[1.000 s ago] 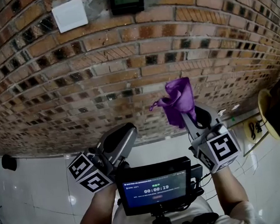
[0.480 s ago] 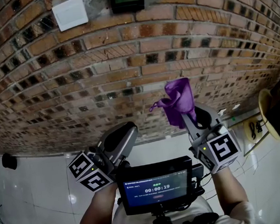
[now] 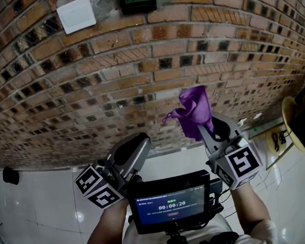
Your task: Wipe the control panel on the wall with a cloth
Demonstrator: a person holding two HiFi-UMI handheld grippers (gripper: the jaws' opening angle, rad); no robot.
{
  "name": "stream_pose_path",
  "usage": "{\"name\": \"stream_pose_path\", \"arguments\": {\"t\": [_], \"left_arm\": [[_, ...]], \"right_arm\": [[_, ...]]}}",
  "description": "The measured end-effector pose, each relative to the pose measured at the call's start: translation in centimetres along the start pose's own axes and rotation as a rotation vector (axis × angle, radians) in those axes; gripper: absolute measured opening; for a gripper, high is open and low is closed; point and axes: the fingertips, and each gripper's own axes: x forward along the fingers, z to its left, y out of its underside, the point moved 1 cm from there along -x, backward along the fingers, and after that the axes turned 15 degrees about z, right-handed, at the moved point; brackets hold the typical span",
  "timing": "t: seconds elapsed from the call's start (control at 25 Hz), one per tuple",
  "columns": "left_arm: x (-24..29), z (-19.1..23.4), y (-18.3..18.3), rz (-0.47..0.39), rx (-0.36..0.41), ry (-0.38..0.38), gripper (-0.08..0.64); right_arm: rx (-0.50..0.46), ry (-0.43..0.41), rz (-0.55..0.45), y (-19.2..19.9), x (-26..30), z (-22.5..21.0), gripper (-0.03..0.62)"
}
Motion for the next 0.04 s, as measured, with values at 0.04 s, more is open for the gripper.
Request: {"name": "stream_pose_path", "arguments": {"t": [0.04], "left_arm": [[0.0, -0.02, 0.01, 0.0, 0.0, 0.0, 0.031]], "right_arm": [[-0.001, 0.0, 0.001, 0.03, -0.01, 0.03, 0.083]]}}
